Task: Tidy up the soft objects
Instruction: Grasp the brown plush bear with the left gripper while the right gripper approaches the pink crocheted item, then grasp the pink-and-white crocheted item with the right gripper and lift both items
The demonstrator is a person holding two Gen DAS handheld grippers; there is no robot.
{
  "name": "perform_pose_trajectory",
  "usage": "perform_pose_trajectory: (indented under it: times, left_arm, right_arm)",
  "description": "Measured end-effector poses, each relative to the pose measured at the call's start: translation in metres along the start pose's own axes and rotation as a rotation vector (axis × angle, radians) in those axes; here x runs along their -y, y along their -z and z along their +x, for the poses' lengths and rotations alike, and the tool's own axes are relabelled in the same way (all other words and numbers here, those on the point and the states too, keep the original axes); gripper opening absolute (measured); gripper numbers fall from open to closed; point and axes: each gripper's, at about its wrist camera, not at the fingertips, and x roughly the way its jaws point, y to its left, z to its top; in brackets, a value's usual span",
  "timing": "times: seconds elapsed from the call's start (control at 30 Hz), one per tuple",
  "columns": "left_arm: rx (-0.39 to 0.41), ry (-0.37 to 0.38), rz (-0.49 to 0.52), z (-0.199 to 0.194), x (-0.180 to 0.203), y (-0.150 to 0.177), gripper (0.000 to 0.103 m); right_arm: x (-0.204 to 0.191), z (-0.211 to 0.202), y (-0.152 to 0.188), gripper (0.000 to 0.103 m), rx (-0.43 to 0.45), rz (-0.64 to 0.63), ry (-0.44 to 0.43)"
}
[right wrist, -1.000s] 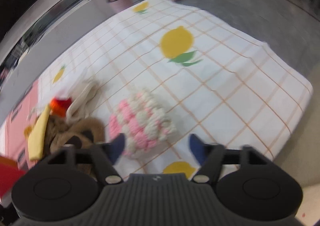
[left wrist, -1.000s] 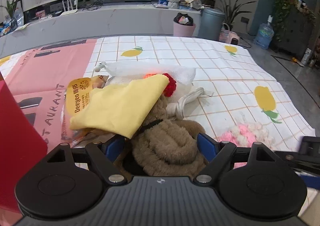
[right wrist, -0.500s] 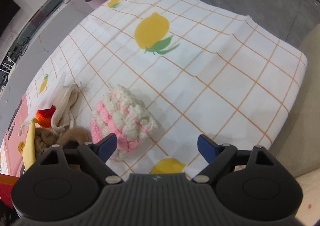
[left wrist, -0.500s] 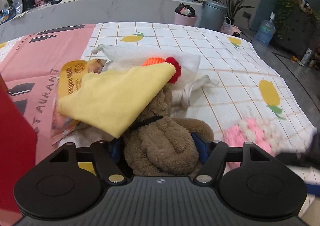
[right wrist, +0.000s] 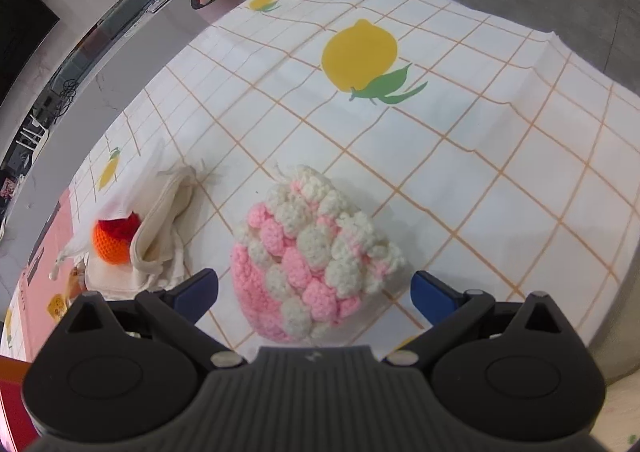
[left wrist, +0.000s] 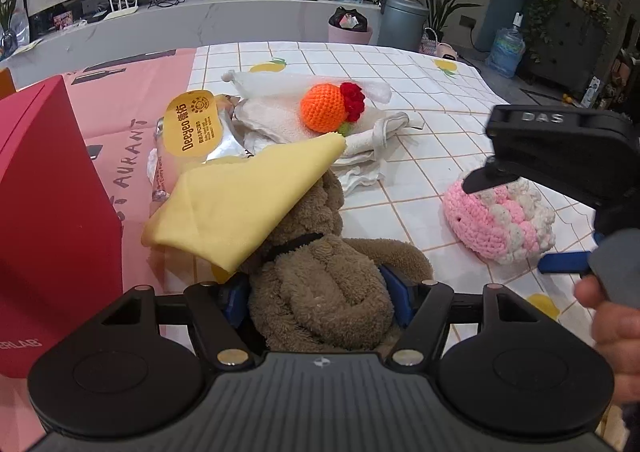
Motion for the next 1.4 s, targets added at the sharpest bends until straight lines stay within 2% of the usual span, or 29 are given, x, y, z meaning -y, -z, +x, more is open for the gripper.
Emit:
perform_pose_trajectory:
  times: [0.17,0.2,0.27,0.3,0.37,0.47,0.53,0.6,0.67,0.77,0.83,0.93,1.03,1.23,1.3,1.4]
  left_arm:
    - [0.006,0.002,-0.003,0.000,-0.003,0.003,0.081]
    - [0.005,0.002,-0.004,0.000,-0.003,0.003,0.081]
    - [0.001,0.007,-0.014,0.000,-0.006,0.003,0.083]
    - [-0.003,0.010,-0.019,0.001,-0.008,0.003,0.083]
    - [-0.011,0.011,-0.030,0.001,-0.010,0.003,0.084]
    - [-0.022,0.004,-0.033,0.000,-0.011,0.002,0.084]
    - [-0.026,0.002,-0.028,-0.002,-0.011,0.003,0.083]
    - [-0.030,0.003,-0.033,-0.002,-0.012,0.003,0.083]
    - [-0.034,0.003,-0.034,-0.002,-0.012,0.003,0.084]
    - [-0.037,-0.003,-0.028,-0.002,-0.011,0.004,0.085]
    - [-0.040,-0.005,-0.020,-0.003,-0.010,0.003,0.085]
    - [-0.043,-0.001,-0.020,-0.002,-0.011,0.003,0.086]
    - [-0.047,0.003,-0.029,-0.001,-0.013,0.003,0.087]
    - [-0.037,-0.014,-0.008,-0.001,-0.009,0.004,0.088]
    - [-0.037,-0.014,-0.006,-0.001,-0.009,0.005,0.088]
    - [-0.041,-0.009,-0.010,-0.001,-0.009,0.004,0.088]
  right_arm:
    - [-0.016,0.010,0.001,0.100,0.030,-0.138,0.084]
    - [-0.020,0.010,0.003,0.097,0.018,-0.196,0.113]
    - [-0.024,0.008,0.006,0.077,0.013,-0.282,0.172]
    - [-0.023,0.006,0.005,0.075,0.007,-0.300,0.163]
    - [-0.018,0.002,0.003,0.064,-0.020,-0.342,0.138]
    - [-0.010,-0.005,0.004,0.058,-0.117,-0.435,0.076]
    - [-0.005,-0.013,0.011,0.058,-0.172,-0.480,0.038]
    - [0.000,-0.017,0.021,0.066,-0.208,-0.515,0.082]
    - [0.008,-0.017,0.025,0.089,-0.193,-0.494,0.131]
    - [0.016,-0.012,0.015,0.094,-0.235,-0.384,0.112]
    - [0.018,-0.013,0.011,0.094,-0.236,-0.291,0.095]
    - [0.018,-0.013,0.014,0.100,-0.217,-0.149,0.055]
    - [0.005,-0.011,0.022,0.101,-0.154,-0.098,0.119]
    - [-0.019,0.000,0.027,0.101,-0.041,-0.138,0.223]
    - [-0.027,0.004,0.032,0.100,-0.028,-0.223,0.237]
    - [-0.036,0.004,0.038,0.090,-0.028,-0.379,0.217]
